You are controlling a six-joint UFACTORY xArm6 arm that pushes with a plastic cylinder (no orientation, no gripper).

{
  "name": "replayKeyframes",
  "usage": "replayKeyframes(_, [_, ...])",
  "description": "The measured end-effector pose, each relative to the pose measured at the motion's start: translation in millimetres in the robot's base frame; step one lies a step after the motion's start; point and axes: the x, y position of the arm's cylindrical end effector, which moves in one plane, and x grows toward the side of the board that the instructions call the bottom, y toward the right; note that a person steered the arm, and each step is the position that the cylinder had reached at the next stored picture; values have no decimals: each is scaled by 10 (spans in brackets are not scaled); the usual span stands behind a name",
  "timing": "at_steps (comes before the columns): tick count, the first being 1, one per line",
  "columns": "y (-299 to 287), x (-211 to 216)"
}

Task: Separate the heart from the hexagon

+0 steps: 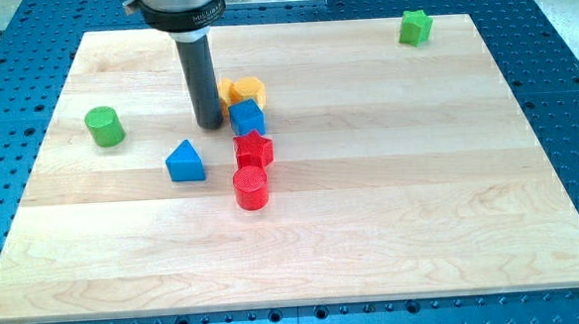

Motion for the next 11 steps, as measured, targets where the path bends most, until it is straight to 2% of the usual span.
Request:
replayKeyframes(2, [-303, -156])
replayKeyframes(3, [-390, -560])
replayKeyframes(4, [135, -980])
replayKeyframes(5, [725, -965])
replayKeyframes(6, [918, -802])
replayKeyframes(8, [86, -697])
replayKeyframes(10, [-478, -233])
replayKeyframes(11, [-483, 224])
